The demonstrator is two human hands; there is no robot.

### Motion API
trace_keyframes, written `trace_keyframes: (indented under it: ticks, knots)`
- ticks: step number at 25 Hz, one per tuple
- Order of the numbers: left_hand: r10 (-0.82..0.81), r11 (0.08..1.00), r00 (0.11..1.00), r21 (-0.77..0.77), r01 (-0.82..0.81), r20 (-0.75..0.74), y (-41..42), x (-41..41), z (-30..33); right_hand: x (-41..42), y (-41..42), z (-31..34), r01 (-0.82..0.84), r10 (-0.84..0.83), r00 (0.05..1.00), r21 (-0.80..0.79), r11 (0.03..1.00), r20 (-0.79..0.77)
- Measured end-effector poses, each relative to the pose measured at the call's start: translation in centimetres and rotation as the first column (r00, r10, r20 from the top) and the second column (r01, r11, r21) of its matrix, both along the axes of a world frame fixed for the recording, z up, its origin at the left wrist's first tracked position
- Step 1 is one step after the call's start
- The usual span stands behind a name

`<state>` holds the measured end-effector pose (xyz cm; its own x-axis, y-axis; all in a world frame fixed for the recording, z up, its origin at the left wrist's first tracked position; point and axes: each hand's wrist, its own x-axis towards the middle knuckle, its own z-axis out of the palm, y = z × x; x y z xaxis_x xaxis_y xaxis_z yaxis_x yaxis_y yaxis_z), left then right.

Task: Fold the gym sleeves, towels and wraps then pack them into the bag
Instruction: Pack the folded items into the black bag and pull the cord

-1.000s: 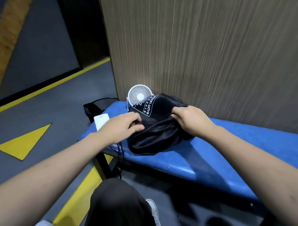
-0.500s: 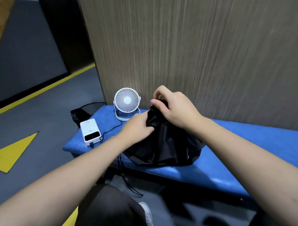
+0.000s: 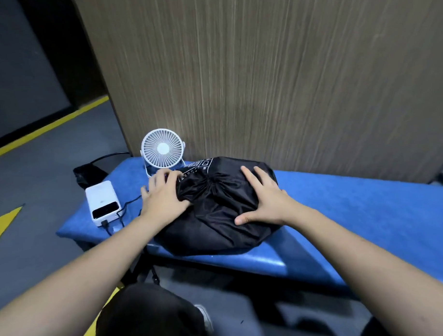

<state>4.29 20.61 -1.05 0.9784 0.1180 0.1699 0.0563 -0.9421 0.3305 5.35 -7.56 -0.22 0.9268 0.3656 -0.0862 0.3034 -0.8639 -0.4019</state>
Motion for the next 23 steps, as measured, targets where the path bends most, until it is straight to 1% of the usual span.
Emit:
trace_keyframes:
  ticks: [1,3,4,6,7,9,12,14,16,19,23]
  knots:
    - [-0.001,0.997,0.999,-0.08,-0.004,-0.054,0.7,-0.1,-0.2,0.6,0.4,-0.5,0.001,0.001,0.999,0.029,1.0,-0.044]
    - [-0.084,0.968,0.975,-0.251,0.031,-0.205,2.2,-0.3,-0.4,1.5,1.3,-1.0,-0.014,0.021,0.992,0.051,0.999,-0.123]
    - [-0.136,0.956,0.958,-0.286,0.06,-0.253,2.8,-0.4,-0.4,1.8,1.7,-1.1,-0.023,0.03,0.985,0.043,0.999,-0.168]
    - [-0.161,0.957,0.948,-0.277,0.082,-0.275,3.2,-0.6,-0.6,2.2,2.3,-1.0,-0.043,0.044,0.97,0.01,0.999,-0.237]
    - [-0.153,0.957,0.954,-0.278,0.079,-0.258,3.2,-0.6,-0.9,2.4,2.7,-1.0,-0.052,0.049,0.969,-0.004,0.999,-0.242]
    - [-0.136,0.934,0.971,-0.352,0.059,-0.197,3.3,-0.2,-1.7,2.6,3.0,-1.0,-0.047,0.048,0.979,0.01,0.999,-0.198]
    - [-0.18,0.854,0.979,-0.508,0.109,-0.094,3.0,-0.2,-1.6,2.7,3.1,-0.8,-0.035,0.05,0.992,0.123,0.992,-0.116]
    - [-0.205,0.819,0.979,-0.552,0.157,-0.025,2.1,-0.4,0.1,1.9,2.9,0.1,-0.011,0.033,0.994,0.215,0.977,-0.101]
    - [-0.243,0.801,0.969,-0.555,0.225,0.041,0.6,-0.1,2.3,0.6,2.1,1.3,0.036,-0.019,0.998,0.292,0.956,-0.063]
    - [-0.304,0.78,0.944,-0.535,0.326,0.131,-3.2,0.3,5.8,-1.1,-1.6,3.8,0.1,-0.121,0.992,0.343,0.934,0.04]
    - [-0.396,0.741,0.896,-0.505,0.442,0.201,-10.7,0.7,9.3,-2.8,-9.4,7.5,0.185,-0.229,0.965,0.285,0.94,0.131]
